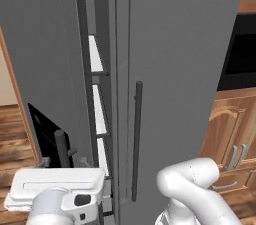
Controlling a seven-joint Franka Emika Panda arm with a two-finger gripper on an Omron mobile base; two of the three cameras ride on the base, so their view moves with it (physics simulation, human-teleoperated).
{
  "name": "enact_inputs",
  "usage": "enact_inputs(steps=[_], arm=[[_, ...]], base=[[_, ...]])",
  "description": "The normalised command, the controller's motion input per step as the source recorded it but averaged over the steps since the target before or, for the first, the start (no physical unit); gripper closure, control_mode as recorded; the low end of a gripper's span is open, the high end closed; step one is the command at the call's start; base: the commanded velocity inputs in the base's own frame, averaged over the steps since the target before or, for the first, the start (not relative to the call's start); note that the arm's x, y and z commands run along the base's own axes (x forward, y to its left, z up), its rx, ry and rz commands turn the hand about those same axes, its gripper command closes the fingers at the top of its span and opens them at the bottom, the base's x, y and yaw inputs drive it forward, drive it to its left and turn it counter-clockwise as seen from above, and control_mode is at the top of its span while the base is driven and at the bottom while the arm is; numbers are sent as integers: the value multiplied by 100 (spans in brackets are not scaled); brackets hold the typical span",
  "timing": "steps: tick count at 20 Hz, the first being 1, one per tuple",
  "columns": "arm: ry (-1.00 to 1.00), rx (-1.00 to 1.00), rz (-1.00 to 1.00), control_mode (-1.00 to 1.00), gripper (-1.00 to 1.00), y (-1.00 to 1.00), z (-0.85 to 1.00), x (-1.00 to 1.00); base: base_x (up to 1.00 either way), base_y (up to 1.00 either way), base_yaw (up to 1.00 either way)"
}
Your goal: Open the freezer door, pick up the ice cube tray from the freezer, and place it on the dining counter.
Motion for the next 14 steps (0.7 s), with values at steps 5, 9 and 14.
enact_inputs(steps=[5, 9, 14], arm=[[0, 0, 17, -100, -100, -85, 69, -34], [0, 4, 21, -100, -100, -100, 57, 0], [0, 6, 29, -100, -100, -100, 30, -2]], base=[[0, 0, 0], [0, 0, 0], [0, 0, 0]])
